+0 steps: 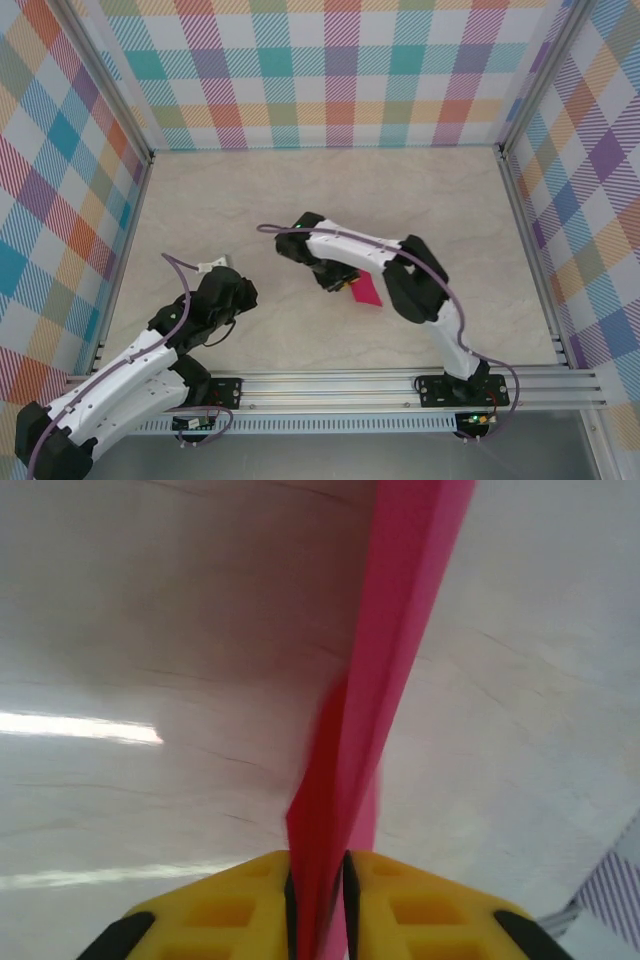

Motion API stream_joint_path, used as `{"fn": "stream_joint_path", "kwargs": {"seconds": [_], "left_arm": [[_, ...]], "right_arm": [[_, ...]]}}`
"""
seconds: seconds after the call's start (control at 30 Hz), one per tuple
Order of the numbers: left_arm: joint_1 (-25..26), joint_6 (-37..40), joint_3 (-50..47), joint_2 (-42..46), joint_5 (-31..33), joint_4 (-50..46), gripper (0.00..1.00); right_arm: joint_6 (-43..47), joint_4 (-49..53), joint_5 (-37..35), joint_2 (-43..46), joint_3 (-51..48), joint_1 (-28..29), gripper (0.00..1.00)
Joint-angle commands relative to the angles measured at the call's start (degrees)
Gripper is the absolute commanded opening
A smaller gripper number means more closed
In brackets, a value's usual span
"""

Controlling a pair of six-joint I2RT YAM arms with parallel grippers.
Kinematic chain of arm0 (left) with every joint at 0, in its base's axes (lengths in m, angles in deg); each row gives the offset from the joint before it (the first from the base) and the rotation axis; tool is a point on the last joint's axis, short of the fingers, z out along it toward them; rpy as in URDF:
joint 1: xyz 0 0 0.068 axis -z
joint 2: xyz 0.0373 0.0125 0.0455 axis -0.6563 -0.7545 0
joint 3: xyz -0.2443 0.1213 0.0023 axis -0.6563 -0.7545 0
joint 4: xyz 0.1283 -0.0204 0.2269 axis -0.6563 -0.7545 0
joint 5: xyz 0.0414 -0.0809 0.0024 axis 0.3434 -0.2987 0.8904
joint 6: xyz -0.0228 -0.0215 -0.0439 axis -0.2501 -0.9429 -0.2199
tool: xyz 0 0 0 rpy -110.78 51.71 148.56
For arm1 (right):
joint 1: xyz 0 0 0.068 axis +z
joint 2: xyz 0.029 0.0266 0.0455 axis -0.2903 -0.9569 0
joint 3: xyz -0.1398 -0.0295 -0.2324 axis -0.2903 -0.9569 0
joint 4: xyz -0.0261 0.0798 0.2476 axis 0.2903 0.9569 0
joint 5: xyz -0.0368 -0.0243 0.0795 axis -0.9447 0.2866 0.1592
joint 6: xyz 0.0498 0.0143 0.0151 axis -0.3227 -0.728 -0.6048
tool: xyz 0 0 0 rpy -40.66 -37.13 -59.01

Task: Fold a paper plane with a square sheet of paper (pick it up from the middle)
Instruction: Turn over the paper at the center of the table.

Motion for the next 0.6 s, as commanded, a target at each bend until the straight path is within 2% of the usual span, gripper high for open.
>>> {"fn": "stream_joint_path", "kwargs": {"seconds": [0.0, 0.1, 0.17, 0.27, 0.37, 0.43, 0.5, 0.57], "left_arm": [[-0.94, -1.72, -1.09, 2.5, 1.8, -4.25, 0.09], [-1.18, -2.65, -1.58, 4.42, 2.31, -5.45, 0.11], [-1.33, -3.83, -2.22, 5.04, 2.82, -5.84, 0.11], [-1.55, -5.22, -4.0, 5.03, 0.78, -1.84, 0.12], [-1.64, -4.81, -4.94, 1.68, -4.02, 5.35, 0.12], [-1.64, -3.59, -3.5, -2.86, -6.94, 9.71, 0.12], [-1.64, -1.23, -0.7, -8.99, -10.97, 14.46, 0.12], [-1.64, 0.32, 2.57, -15.94, -14.75, 18.0, 0.13]], "right_arm": [[0.74, -1.51, 12.47, -3.51, 7.52, 3.99, 0.29], [0.27, -10.41, 19.34, 3.21, 3.23, 4.14, 0.42], [0.45, -18.15, 24.82, 10.39, -4.27, 2.56, 0.42], [0.28, -26.69, 28.11, 21.83, -16.46, -0.7, 0.44], [-1.16, -36.98, 32.85, 33.62, -31.26, -6.29, 0.38], [-2.69, -47.05, 41.5, 39.97, -42.2, -12.31, 0.31], [-3.45, -55.13, 49.83, 43.23, -49.57, -17.92, 0.24], [-3.63, -58.29, 53.72, 43.6, -51.97, -19.5, 0.19]]}}
